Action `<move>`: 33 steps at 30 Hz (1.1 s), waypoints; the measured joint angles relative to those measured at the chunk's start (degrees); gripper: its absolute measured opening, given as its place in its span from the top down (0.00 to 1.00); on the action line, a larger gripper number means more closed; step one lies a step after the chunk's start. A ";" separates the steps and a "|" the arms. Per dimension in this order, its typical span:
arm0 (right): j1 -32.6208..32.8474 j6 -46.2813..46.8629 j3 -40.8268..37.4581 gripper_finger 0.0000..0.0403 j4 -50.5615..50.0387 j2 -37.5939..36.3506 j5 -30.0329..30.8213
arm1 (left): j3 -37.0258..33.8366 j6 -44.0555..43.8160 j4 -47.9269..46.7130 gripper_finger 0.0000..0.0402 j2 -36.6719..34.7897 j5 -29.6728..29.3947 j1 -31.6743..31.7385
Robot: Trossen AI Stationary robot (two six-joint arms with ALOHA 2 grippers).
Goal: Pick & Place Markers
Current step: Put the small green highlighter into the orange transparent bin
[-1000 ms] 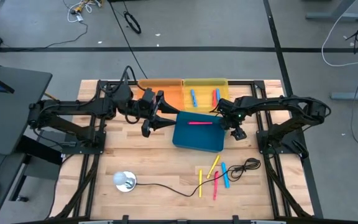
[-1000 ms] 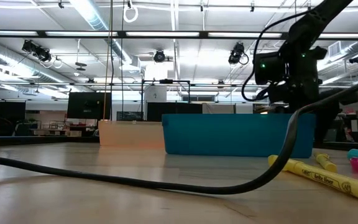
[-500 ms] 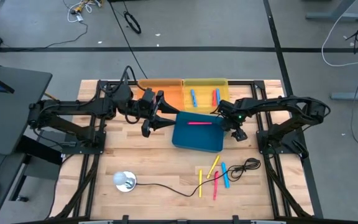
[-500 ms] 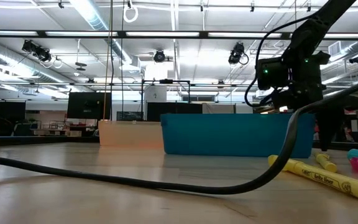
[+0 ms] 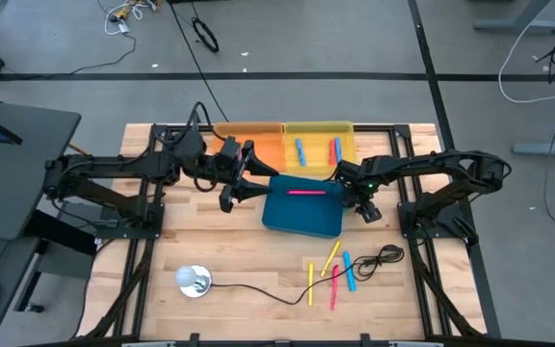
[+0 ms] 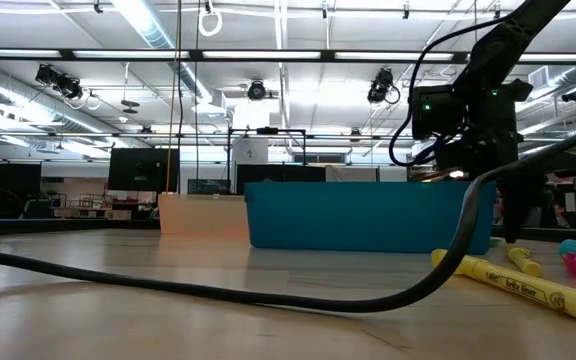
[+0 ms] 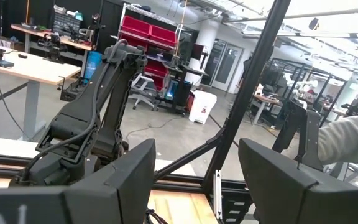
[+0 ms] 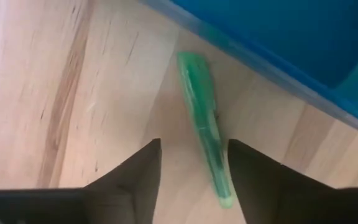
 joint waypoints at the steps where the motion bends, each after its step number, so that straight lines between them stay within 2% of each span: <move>1: 0.06 -0.02 0.00 0.56 0.00 0.00 0.02 | 0.00 0.00 0.00 0.41 0.00 0.00 0.01; 12: 0.06 -0.74 0.04 0.91 -0.11 -0.11 0.56 | 0.00 -0.01 -0.01 0.41 0.00 0.01 0.03; 15: 0.04 1.67 0.34 0.98 -0.84 -0.33 0.19 | 0.00 -0.01 0.00 0.41 0.00 0.00 0.03; 24: 0.06 9.12 0.46 1.00 -7.67 -0.93 0.39 | 0.00 0.06 0.01 0.41 0.00 0.00 0.18; 33: 0.06 9.51 0.48 0.96 -8.36 -1.09 0.37 | 0.00 0.04 0.03 0.41 0.00 0.00 0.18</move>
